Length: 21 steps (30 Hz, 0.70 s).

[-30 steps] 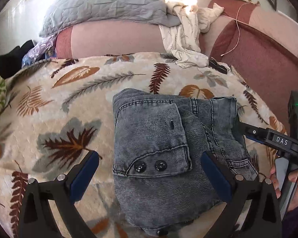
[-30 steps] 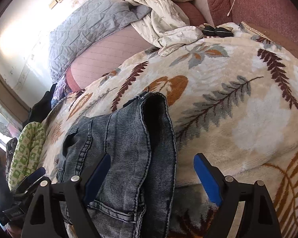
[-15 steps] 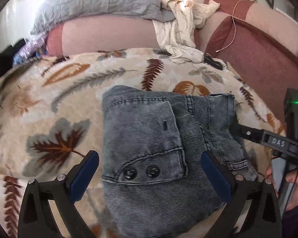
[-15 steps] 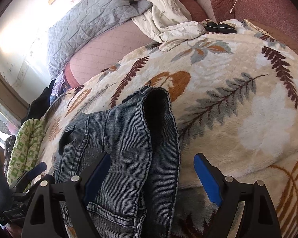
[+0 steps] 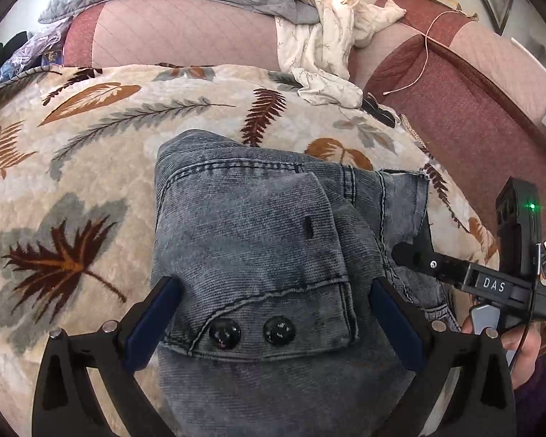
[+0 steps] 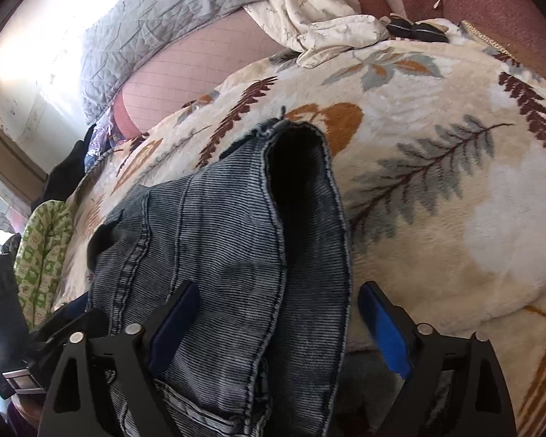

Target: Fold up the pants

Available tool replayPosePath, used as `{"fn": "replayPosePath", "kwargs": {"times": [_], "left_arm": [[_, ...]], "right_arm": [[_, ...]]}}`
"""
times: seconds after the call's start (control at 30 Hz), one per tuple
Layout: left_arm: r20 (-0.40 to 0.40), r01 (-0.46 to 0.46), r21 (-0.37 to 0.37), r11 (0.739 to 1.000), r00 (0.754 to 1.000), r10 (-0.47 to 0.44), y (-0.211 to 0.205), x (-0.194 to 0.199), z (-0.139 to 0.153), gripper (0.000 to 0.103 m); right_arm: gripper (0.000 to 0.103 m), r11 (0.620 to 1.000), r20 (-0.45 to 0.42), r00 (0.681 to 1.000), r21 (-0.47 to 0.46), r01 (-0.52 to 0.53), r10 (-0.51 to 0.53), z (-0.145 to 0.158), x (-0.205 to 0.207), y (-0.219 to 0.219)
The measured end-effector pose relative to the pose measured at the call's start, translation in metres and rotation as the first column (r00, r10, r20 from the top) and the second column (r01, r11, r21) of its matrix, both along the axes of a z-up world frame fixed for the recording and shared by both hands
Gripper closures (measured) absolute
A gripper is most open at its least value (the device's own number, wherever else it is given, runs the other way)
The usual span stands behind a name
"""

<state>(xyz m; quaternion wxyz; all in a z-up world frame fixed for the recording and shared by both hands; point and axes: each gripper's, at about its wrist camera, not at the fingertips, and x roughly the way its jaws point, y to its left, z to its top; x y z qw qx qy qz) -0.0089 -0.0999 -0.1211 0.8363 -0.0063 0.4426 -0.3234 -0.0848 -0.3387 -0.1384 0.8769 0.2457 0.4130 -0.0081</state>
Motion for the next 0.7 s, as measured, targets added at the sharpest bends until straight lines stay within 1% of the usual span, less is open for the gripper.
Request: {"fn": "replayPosePath", "kwargs": {"times": [0.1, 0.13, 0.17, 0.23, 0.27, 0.3, 0.37, 0.47, 0.6, 0.7], "left_arm": [[-0.01, 0.002, -0.012, 1.0, 1.0, -0.002, 0.0, 0.003, -0.003, 0.0], [-0.01, 0.002, -0.017, 1.0, 1.0, -0.002, 0.001, 0.003, -0.003, 0.0], [-0.008, 0.002, -0.019, 1.0, 1.0, -0.002, 0.001, 0.002, -0.004, 0.0], [-0.002, 0.003, -0.007, 1.0, 1.0, -0.003, -0.001, 0.002, -0.004, 0.0], [-0.001, 0.004, 0.001, 1.0, 1.0, -0.004, -0.001, 0.002, -0.004, 0.0], [-0.002, 0.003, 0.006, 1.0, 1.0, -0.003, -0.002, 0.002, -0.003, 0.0], [-0.012, -0.007, -0.003, 1.0, 1.0, 0.007, 0.002, 0.002, 0.0, 0.0], [-0.051, -0.051, -0.062, 0.997, 0.998, 0.047, 0.021, 0.0, 0.005, 0.0], [-0.08, -0.125, -0.081, 0.989, 0.99, 0.119, 0.053, 0.0, 0.009, 0.0], [-0.114, -0.155, -0.086, 0.984, 0.983, 0.145, 0.067, 0.006, 0.006, 0.0]], "right_arm": [[0.01, 1.0, 0.011, 1.0, 0.021, -0.022, 0.021, -0.002, 0.002, 0.002], [0.01, 0.998, 0.016, 0.999, 0.041, -0.051, 0.051, -0.003, 0.003, 0.004], [0.012, 0.996, 0.016, 0.997, 0.054, -0.07, 0.069, -0.004, 0.005, 0.006], [0.02, 0.994, 0.02, 0.996, 0.063, -0.09, 0.089, -0.005, 0.006, 0.009], [0.026, 0.992, 0.021, 0.995, 0.074, -0.103, 0.102, -0.006, 0.007, 0.011], [0.029, 0.991, 0.023, 0.994, 0.079, -0.108, 0.107, -0.006, 0.007, 0.012], [0.032, 0.991, 0.026, 0.993, 0.069, -0.113, 0.112, -0.006, 0.006, 0.013], [0.032, 0.99, 0.026, 0.994, 0.09, -0.11, 0.108, -0.007, 0.005, 0.011], [0.032, 0.991, 0.021, 0.994, 0.081, -0.11, 0.108, -0.007, 0.005, 0.011], [0.032, 0.991, 0.019, 0.994, 0.085, -0.104, 0.103, -0.008, 0.005, 0.01]]}}
